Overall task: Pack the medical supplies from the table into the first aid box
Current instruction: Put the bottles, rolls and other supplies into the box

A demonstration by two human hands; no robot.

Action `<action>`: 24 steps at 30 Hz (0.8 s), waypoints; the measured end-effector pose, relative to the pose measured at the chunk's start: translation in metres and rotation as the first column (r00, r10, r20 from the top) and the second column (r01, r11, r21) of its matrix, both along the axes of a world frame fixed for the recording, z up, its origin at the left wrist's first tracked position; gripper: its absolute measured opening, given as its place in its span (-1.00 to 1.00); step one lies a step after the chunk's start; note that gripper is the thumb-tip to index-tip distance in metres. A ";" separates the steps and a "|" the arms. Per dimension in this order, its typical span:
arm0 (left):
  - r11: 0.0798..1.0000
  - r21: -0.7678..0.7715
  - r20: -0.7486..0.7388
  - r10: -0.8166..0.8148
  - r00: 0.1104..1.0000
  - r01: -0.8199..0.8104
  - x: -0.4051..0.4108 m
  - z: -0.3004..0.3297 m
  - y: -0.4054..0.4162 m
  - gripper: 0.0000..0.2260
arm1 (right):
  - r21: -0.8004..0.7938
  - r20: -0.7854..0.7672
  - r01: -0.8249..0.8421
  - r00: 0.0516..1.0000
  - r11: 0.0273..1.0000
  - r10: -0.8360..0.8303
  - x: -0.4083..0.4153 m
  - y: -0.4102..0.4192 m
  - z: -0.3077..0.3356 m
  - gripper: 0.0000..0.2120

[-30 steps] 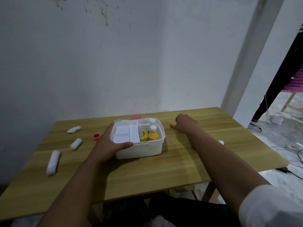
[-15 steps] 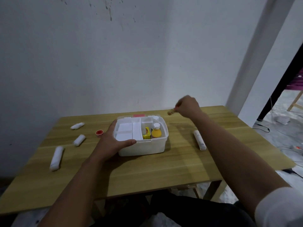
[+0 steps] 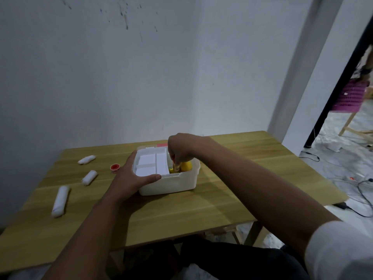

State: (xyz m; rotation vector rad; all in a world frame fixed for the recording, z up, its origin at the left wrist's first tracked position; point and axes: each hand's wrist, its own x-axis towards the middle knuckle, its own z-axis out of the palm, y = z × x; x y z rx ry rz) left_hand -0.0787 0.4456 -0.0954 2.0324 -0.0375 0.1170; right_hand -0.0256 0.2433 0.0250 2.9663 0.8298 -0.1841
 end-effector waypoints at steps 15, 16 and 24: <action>1.000 0.018 0.036 -0.002 0.999 0.001 0.000 0.000 0.000 0.04 | -0.242 0.063 -0.003 0.998 0.970 0.019 0.000 0.008 -0.023 -0.78; 1.000 0.019 0.031 -0.005 1.000 0.005 0.000 0.001 -0.001 0.02 | -0.209 0.071 -0.006 0.997 0.978 0.022 0.001 0.005 -0.021 -0.77; 0.999 -0.021 0.020 -0.026 0.999 0.026 -0.004 0.004 -0.001 -0.03 | 0.391 0.186 0.136 0.957 0.910 -0.224 0.013 -0.070 0.007 -0.85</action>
